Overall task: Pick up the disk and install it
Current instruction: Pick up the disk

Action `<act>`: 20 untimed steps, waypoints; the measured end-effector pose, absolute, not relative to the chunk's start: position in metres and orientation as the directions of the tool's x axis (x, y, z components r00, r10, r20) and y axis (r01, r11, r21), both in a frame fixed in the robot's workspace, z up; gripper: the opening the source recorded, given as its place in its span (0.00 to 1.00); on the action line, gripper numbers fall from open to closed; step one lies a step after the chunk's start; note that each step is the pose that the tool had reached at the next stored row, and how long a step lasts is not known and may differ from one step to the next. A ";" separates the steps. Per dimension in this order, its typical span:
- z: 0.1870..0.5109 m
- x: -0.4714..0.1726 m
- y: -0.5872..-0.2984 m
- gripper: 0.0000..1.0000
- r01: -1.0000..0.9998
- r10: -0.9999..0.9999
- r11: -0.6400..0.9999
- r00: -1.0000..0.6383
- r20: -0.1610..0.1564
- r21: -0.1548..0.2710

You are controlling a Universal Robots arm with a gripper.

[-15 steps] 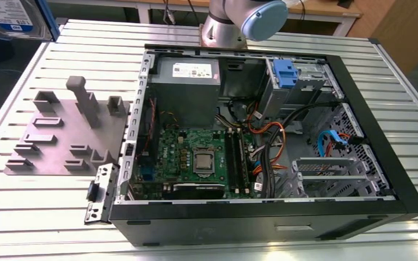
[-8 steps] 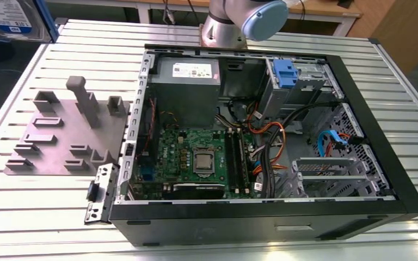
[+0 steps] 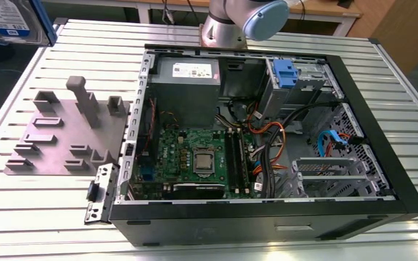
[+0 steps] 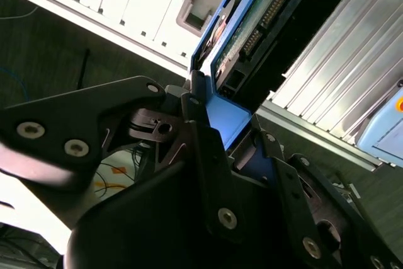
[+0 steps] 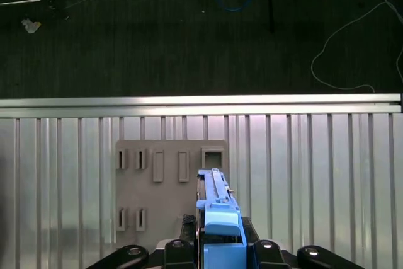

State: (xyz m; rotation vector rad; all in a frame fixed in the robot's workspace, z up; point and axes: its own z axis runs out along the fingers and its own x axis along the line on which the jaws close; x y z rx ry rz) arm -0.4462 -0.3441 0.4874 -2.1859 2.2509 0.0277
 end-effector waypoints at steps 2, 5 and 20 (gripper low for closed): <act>0.487 -0.446 -0.348 0.36 -1.000 -0.999 0.029 -0.029 -0.015 0.010; 0.487 -0.446 -0.358 0.36 -1.000 -0.999 0.029 -0.029 -0.015 0.010; 0.487 -0.426 -0.370 0.36 -1.000 -0.999 0.029 -0.029 -0.015 0.010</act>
